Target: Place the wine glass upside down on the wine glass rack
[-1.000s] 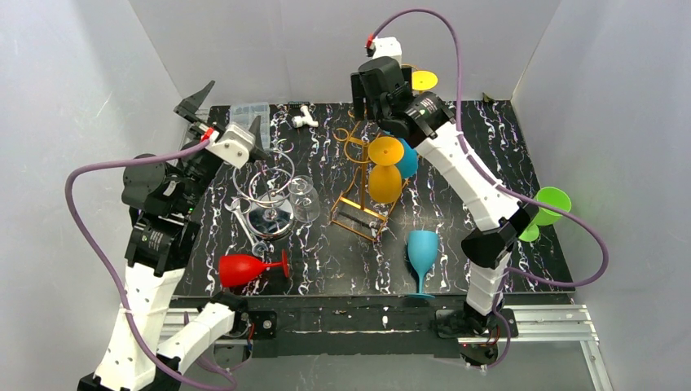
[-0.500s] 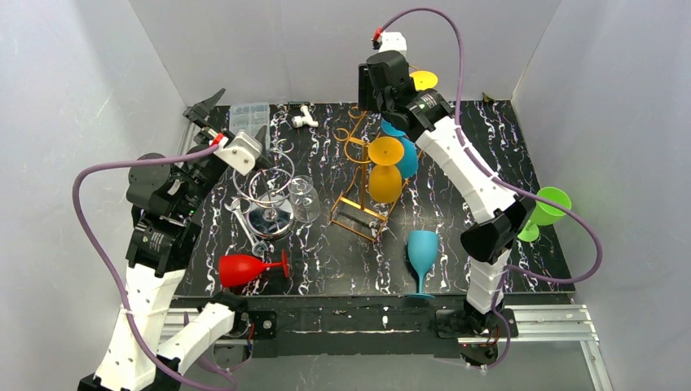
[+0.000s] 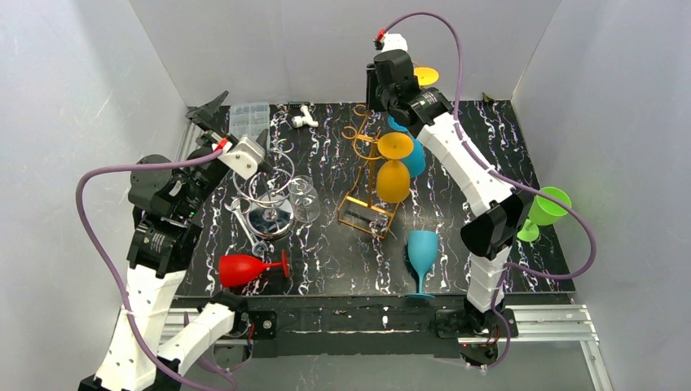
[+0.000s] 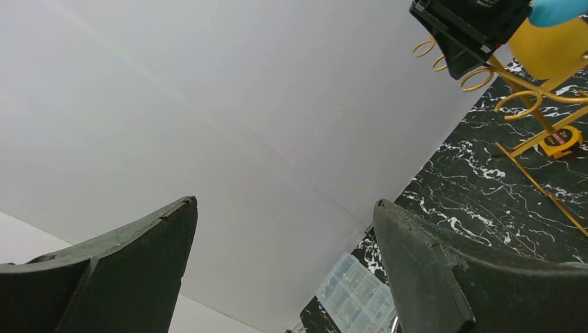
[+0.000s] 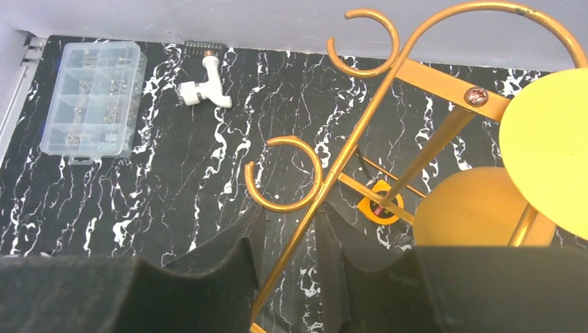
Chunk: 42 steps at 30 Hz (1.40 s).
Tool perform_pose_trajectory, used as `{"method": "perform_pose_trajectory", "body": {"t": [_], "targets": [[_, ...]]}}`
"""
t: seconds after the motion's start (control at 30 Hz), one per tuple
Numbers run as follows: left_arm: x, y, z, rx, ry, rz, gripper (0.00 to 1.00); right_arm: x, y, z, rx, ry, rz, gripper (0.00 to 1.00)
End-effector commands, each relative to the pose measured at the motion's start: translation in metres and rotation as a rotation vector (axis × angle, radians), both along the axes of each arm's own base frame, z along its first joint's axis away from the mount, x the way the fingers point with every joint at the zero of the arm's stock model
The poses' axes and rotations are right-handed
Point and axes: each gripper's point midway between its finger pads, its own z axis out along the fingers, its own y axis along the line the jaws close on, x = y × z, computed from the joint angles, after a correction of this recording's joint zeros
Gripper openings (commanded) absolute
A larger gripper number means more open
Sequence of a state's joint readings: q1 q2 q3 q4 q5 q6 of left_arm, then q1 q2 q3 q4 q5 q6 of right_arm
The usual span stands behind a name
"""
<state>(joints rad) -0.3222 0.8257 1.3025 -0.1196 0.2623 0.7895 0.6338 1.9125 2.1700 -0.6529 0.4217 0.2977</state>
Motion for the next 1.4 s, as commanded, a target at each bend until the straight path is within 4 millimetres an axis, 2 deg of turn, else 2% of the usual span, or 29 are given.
{"method": "perform_pose_trajectory", "body": {"t": [0.0, 0.13, 0.2, 0.37, 0.47, 0.7, 0.87, 0.9, 1.07, 1.2, 1.37], "targets": [[-0.006, -0.002, 0.0, 0.018, -0.019, -0.021, 0.98, 0.023, -0.009, 0.013, -0.007, -0.055, 0.071, 0.32], [-0.004, -0.003, -0.003, 0.029, -0.018, -0.023, 0.98, 0.034, -0.015, 0.027, 0.031, -0.091, 0.177, 0.3], [-0.004, -0.004, -0.005, 0.03, -0.014, -0.03, 0.98, 0.035, -0.011, 0.03, 0.036, -0.103, 0.268, 0.31], [-0.002, -0.006, -0.008, 0.037, -0.005, -0.034, 0.98, 0.029, 0.003, 0.022, 0.021, -0.078, 0.5, 0.34], [0.0, -0.007, -0.008, 0.041, -0.004, -0.037, 0.98, 0.028, -0.001, 0.02, 0.019, -0.084, 0.604, 0.36], [0.004, -0.009, -0.01, 0.053, 0.004, -0.043, 0.98, 0.01, 0.005, 0.037, 0.087, -0.159, 0.883, 0.4], [0.009, -0.012, -0.012, 0.064, 0.012, -0.048, 0.98, -0.001, -0.006, 0.049, 0.183, -0.184, 1.018, 0.39], [0.01, -0.012, -0.012, 0.065, 0.015, -0.048, 0.98, -0.003, -0.007, 0.051, 0.194, -0.189, 1.035, 0.42], [0.012, -0.014, -0.014, 0.069, 0.02, -0.053, 0.98, 0.004, -0.012, 0.058, 0.169, -0.211, 0.968, 0.72], [0.013, -0.014, -0.016, 0.067, 0.025, -0.053, 0.98, 0.004, -0.013, 0.069, 0.118, -0.244, 0.903, 0.81], [0.012, -0.015, -0.018, 0.065, 0.029, -0.06, 0.98, 0.0, -0.02, 0.095, 0.054, -0.308, 0.796, 0.95]]}}
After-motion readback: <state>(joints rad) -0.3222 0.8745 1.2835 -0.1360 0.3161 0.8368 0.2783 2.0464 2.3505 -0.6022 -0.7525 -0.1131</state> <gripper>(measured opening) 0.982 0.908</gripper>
